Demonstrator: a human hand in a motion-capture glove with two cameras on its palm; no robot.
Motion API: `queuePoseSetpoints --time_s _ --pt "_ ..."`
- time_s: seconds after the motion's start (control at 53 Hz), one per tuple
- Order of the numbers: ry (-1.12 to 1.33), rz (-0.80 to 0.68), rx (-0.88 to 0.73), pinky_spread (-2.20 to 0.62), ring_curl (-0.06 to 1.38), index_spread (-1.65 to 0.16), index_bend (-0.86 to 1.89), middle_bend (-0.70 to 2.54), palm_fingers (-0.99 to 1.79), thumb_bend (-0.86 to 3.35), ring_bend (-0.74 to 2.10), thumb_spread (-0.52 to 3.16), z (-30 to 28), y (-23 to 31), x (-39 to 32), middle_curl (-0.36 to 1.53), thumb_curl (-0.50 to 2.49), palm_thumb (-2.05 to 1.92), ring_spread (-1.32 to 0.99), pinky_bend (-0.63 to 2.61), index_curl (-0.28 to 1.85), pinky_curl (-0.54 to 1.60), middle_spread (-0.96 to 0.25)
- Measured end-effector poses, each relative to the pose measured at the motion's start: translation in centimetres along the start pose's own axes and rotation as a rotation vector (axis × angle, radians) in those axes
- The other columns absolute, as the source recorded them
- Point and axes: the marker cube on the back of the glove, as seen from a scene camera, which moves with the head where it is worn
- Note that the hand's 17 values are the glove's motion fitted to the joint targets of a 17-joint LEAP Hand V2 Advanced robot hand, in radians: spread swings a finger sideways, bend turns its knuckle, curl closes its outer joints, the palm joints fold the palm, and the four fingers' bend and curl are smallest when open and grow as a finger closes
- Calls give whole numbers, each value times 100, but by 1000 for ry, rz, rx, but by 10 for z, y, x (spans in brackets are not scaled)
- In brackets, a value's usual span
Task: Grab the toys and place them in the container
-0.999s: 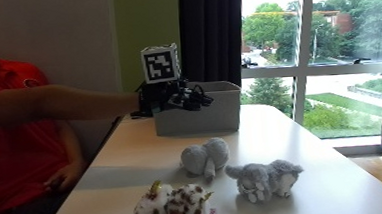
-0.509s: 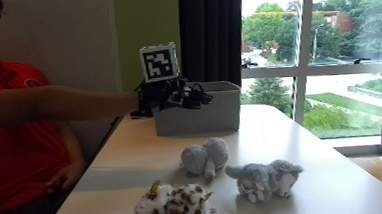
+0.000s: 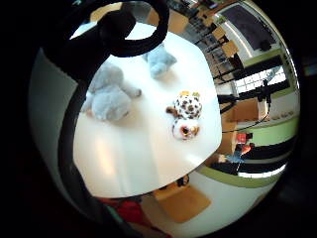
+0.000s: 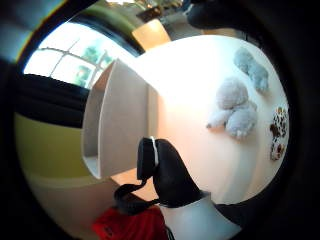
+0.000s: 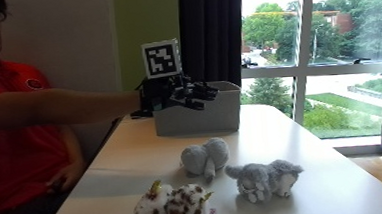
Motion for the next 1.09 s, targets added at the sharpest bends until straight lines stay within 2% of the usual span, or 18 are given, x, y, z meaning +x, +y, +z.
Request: queuePoseSetpoints --time_s 0.057,0.377,0.509,0.641,0.773,0.943,1.093 --pt "-44 67 -3 1 20 -40 14 17 11 -4 25 114 -1 -6 -1 27 20 -4 -24 72 28 37 -18" --pt "-7 168 -93 2 25 -37 12 17 -3 -3 32 112 31 -31 31 28 24 -3 -21 92 24 41 -15" --pt "-17 142 -151 -2 26 -37 11 16 -4 -3 33 112 56 -41 38 27 25 -2 -20 107 23 43 -14" --pt "77 60 -177 -5 27 -36 12 16 -6 -3 35 112 82 -45 43 27 26 -1 -20 113 22 44 -13" --pt "33 88 -228 -6 29 -36 12 15 -7 -2 39 112 110 -51 38 27 27 0 -20 117 21 44 -12" --pt "-59 52 -305 -4 31 -37 13 13 -9 -1 42 114 141 -49 34 25 30 4 -18 122 21 43 -10" --pt "12 29 -347 -5 35 -39 13 17 0 0 61 120 143 -43 23 25 32 10 -17 120 20 42 -10"
